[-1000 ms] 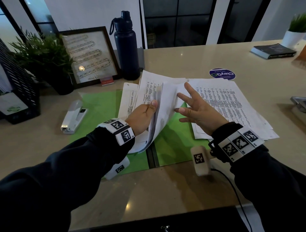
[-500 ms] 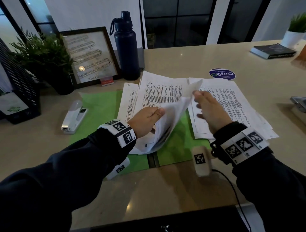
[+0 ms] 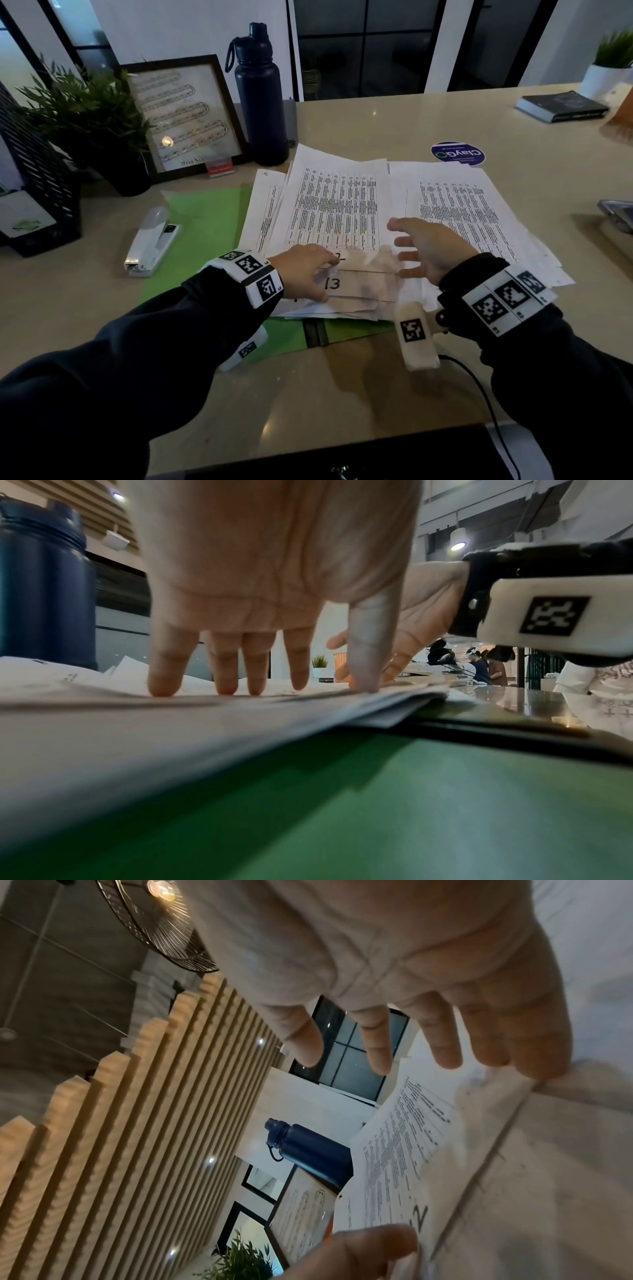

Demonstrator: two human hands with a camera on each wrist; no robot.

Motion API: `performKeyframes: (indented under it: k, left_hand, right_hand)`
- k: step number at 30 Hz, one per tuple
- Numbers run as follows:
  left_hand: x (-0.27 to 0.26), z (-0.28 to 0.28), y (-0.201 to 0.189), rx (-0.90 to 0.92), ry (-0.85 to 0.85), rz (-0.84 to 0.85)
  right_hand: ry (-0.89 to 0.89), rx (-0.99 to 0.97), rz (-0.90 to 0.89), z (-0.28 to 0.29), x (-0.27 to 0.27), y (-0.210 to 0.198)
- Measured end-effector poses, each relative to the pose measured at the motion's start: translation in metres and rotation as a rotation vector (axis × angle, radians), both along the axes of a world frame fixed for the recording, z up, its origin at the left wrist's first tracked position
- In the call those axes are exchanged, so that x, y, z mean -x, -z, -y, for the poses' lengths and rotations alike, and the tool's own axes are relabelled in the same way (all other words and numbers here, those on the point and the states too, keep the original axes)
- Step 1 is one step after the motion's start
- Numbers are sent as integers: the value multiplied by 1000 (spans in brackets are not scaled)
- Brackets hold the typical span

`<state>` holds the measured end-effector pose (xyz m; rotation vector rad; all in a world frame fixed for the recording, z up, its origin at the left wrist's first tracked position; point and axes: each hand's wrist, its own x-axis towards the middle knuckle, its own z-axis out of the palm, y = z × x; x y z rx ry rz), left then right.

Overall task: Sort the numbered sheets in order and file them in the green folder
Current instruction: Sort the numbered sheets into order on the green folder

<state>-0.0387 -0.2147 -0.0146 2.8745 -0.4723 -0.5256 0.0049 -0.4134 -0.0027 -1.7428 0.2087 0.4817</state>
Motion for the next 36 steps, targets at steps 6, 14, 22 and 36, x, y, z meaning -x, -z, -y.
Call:
performKeyframes:
  k: [6,14,22,36]
  left_hand:
    - [2,1,3,-103,40,-7]
    - [0,2,3,-58,-33,80]
    - [-1,3,-5,232,-223,362]
    - [1,4,5,2,153,-145]
  right_hand:
    - [69,-35,-36,2,-1,5]
    - [160,-82,-20,-2,2,7]
    - [168,-61,176,-14,11,19]
    - [-124,70,85,-1,0,13]
